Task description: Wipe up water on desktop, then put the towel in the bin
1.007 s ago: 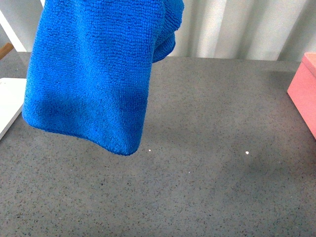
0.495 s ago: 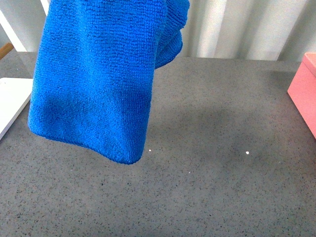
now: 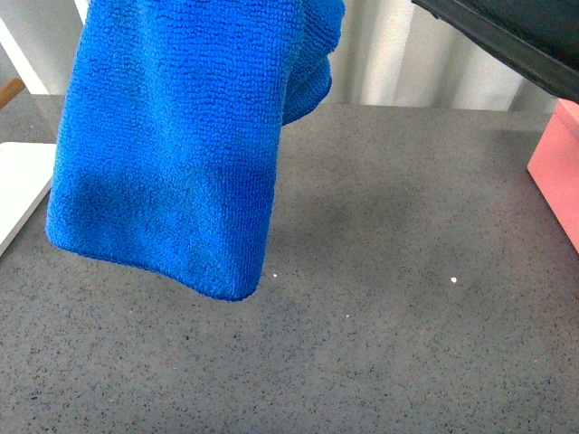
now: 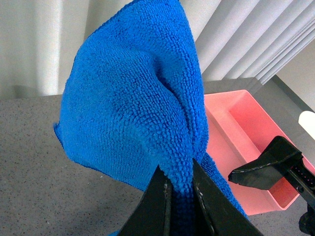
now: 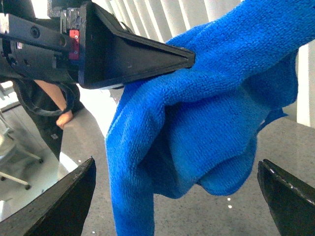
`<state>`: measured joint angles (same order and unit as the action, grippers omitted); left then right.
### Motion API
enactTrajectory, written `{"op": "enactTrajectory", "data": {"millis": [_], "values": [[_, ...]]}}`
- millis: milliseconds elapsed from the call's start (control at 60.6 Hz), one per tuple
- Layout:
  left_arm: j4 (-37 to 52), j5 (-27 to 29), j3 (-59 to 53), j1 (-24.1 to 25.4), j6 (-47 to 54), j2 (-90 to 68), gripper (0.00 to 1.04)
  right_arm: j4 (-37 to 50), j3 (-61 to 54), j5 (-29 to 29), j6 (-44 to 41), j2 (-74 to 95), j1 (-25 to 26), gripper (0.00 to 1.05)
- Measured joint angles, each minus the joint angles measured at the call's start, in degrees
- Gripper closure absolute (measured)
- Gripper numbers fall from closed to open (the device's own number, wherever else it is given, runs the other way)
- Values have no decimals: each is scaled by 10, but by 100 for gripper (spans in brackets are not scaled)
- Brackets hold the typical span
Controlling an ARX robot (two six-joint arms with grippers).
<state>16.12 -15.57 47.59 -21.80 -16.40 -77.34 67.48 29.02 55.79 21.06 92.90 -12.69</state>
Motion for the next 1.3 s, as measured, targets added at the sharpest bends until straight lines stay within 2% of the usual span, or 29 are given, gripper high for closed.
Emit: {"op": "enactTrajectory", "data": {"millis": [66, 231, 792, 941, 1139, 1304], "values": [[0, 0, 0, 0, 0, 0, 100, 35, 8, -2, 35, 24, -14, 7], [0, 0, 0, 0, 0, 0, 100, 46, 48, -21, 82, 71, -42, 7], [0, 1, 0, 0, 0, 0, 100, -29, 164, -40, 71, 147, -114, 7], [0, 1, 0, 0, 0, 0, 100, -4, 167, -32, 76, 152, -118, 33], [0, 1, 0, 0, 0, 0, 100, -7, 164, -33, 70, 152, -112, 60], [0, 0, 0, 0, -2, 0, 79, -18, 159, -35, 57, 152, -106, 80]]}}
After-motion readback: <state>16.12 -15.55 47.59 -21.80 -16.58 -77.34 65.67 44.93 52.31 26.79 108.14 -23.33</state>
